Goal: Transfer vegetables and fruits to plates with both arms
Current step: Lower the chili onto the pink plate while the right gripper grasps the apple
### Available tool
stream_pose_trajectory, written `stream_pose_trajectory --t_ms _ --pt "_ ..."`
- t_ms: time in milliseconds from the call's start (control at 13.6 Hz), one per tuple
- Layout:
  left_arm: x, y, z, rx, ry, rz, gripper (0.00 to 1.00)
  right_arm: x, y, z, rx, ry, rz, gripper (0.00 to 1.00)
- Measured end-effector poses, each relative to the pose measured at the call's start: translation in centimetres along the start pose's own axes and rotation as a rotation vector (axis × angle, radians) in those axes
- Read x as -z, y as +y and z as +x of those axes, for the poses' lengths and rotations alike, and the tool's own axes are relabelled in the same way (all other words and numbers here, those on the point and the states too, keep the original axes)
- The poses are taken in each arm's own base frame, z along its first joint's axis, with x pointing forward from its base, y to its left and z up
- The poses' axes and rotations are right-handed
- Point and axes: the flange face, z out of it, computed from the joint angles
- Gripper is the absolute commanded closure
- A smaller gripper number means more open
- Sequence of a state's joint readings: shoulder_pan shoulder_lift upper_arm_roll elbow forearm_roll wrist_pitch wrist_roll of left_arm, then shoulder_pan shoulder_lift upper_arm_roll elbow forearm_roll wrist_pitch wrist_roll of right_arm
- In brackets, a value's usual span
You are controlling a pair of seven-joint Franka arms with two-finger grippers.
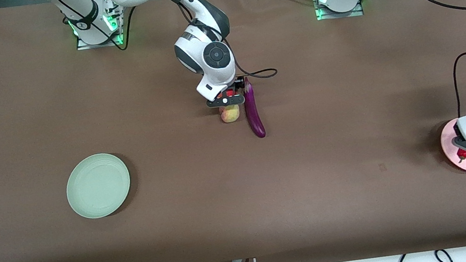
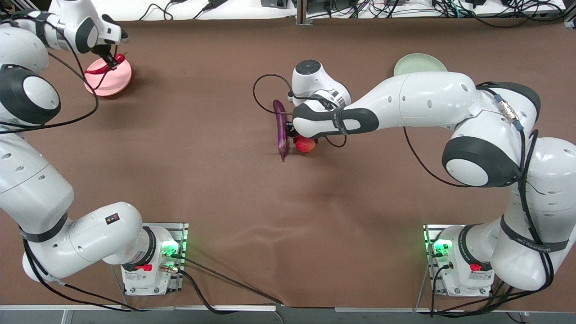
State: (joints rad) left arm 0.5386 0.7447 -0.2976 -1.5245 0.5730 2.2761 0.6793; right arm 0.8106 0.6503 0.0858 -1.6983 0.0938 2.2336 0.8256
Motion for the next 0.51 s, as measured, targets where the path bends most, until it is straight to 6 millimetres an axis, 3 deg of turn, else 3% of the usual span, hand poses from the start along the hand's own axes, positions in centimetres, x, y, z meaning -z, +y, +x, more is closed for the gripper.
stream_pose_trajectory --t_ms 73,147,293,366,440,513 --pt "-1.3 -0.5 -1.2 0.006 -0.002 -0.011 0.96 0.0 0.0 0.0 0.001 0.002 -0.001 0.59" --pt "-2.4 -0.8 -1.9 0.012 0.003 -0.018 0.96 0.0 0.0 0.0 0.003 0.003 -0.001 0.70" --pt "-3.7 -0.9 -2.2 0.019 0.020 -0.019 0.93 0.0 0.0 0.0 0.005 0.005 -0.002 0.74" --pt "-4.0 -0.9 -2.2 0.019 0.024 -0.019 0.64 0.0 0.0 0.0 0.004 0.007 -0.002 0.75" --pt "-4.0 -0.9 -2.1 0.019 0.026 -0.019 0.01 0.2 0.1 0.4 0.001 0.016 0.000 0.75" --pt "-3.9 -0.9 -2.0 0.020 0.028 -0.017 0.00 0.6 0.5 1.1 -0.005 0.032 0.001 0.74"
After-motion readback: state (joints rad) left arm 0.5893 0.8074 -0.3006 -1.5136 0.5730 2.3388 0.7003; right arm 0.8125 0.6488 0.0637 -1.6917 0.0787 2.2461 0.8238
